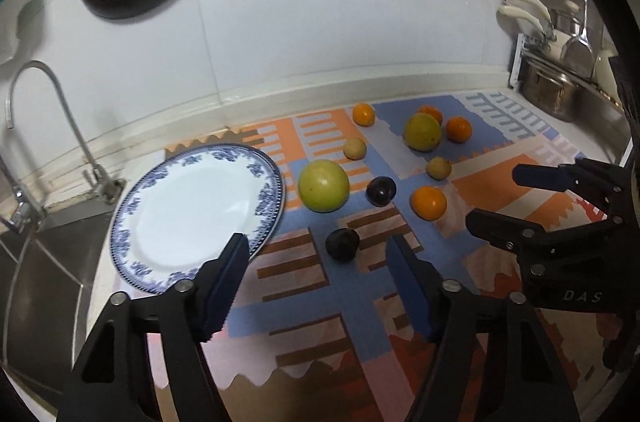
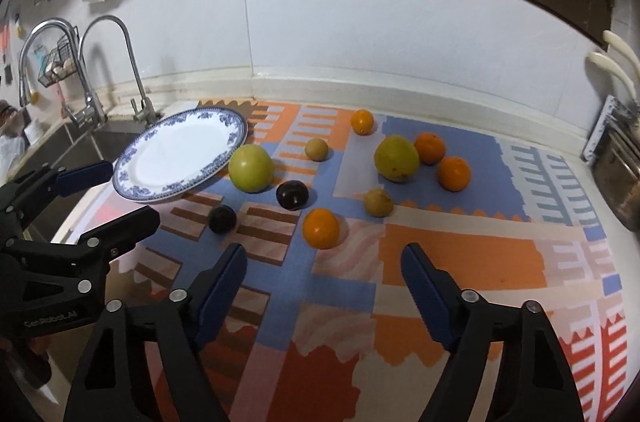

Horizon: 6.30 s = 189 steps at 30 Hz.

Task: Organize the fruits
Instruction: 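Grasp a dark plum with the left tool while the right tool grasps an orange, then carry the plum and orange onto the white plate and open both tools, then move both open tools back toward the remaining fruits, then grasp another dark plum with the left tool while the right grasps a small brown fruit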

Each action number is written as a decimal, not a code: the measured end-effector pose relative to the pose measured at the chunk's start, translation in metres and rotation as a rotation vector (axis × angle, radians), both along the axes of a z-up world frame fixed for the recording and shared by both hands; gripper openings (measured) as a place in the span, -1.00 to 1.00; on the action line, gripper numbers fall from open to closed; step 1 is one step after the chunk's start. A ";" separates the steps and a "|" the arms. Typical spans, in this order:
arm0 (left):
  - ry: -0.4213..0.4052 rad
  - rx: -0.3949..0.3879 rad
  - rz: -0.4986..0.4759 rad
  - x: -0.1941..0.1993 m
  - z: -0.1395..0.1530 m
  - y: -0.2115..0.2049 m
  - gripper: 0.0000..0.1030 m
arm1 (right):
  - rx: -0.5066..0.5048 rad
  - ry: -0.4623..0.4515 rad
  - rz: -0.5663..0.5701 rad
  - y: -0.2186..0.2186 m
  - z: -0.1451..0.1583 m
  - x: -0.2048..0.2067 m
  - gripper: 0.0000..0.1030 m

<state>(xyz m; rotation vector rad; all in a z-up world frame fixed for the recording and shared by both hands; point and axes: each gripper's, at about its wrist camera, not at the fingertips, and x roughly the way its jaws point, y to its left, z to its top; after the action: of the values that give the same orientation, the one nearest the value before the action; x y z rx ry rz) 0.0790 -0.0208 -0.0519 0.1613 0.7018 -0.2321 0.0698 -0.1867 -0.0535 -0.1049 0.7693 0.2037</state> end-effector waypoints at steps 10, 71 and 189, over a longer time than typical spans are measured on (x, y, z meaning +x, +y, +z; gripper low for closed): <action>0.109 -0.021 -0.065 0.035 -0.030 -0.010 -0.07 | 0.018 0.081 0.036 0.001 -0.026 0.038 0.19; 0.078 -0.084 0.278 0.063 -0.026 0.121 -0.47 | 0.123 0.057 0.420 0.141 -0.015 0.097 -0.37; 0.128 0.102 -0.198 0.094 -0.054 -0.084 -0.43 | 0.080 0.136 0.066 -0.048 -0.056 0.106 -0.34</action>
<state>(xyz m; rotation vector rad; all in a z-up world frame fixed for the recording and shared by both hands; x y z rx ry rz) 0.1729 -0.1048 -0.1057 0.3157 0.8259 -0.3985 0.1760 -0.2347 -0.1093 -0.0409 0.8925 0.3060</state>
